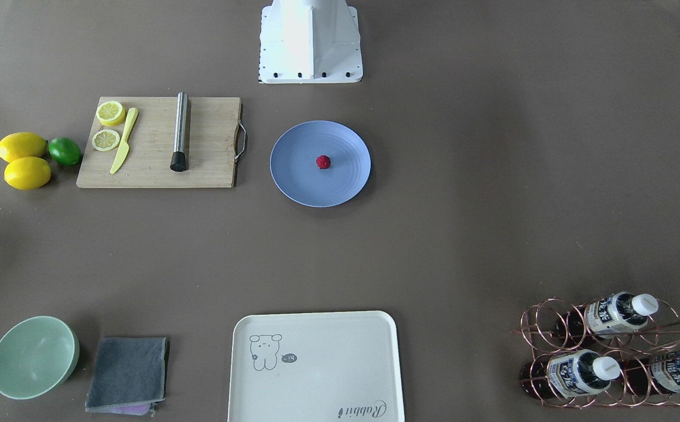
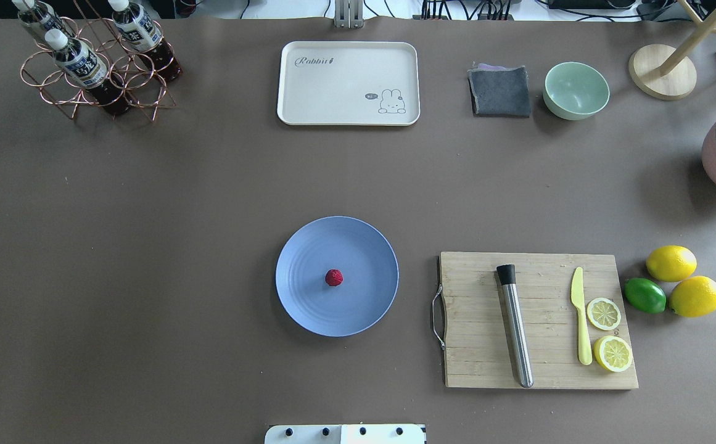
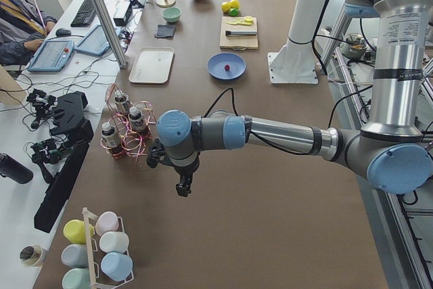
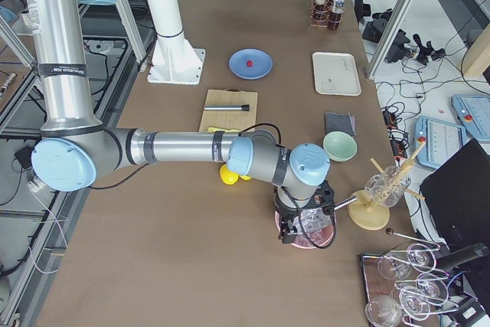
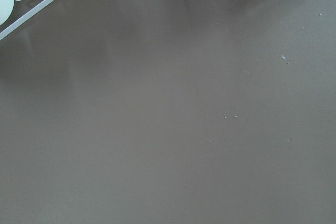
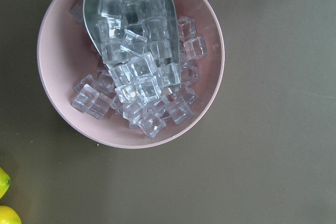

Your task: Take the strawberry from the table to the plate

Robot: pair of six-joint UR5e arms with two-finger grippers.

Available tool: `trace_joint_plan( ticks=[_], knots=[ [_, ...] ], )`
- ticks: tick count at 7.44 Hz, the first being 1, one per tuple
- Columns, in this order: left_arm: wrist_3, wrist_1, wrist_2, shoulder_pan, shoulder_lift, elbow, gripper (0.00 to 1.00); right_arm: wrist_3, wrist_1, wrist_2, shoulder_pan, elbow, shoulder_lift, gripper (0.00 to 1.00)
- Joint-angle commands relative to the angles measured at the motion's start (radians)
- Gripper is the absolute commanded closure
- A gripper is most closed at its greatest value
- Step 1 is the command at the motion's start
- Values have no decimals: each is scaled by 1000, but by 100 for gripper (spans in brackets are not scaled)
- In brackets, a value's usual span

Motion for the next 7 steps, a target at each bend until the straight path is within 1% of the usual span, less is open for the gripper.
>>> trace_joint_plan(
  ticks=[1, 2, 3, 7],
  knots=[
    [-52, -1, 41, -5, 19, -18, 3, -1, 0, -3, 1, 7, -3, 0],
    [-65, 1, 41, -5, 62, -73, 3, -2, 0, -1, 1, 10, -5, 0],
    [-63, 1, 40, -6, 67, -100, 3, -1, 0, -3, 0, 4, -6, 0],
    [-63, 1, 40, -12, 72, -97, 3, 8, 2, 3, 0, 11, -8, 0]
  ],
)
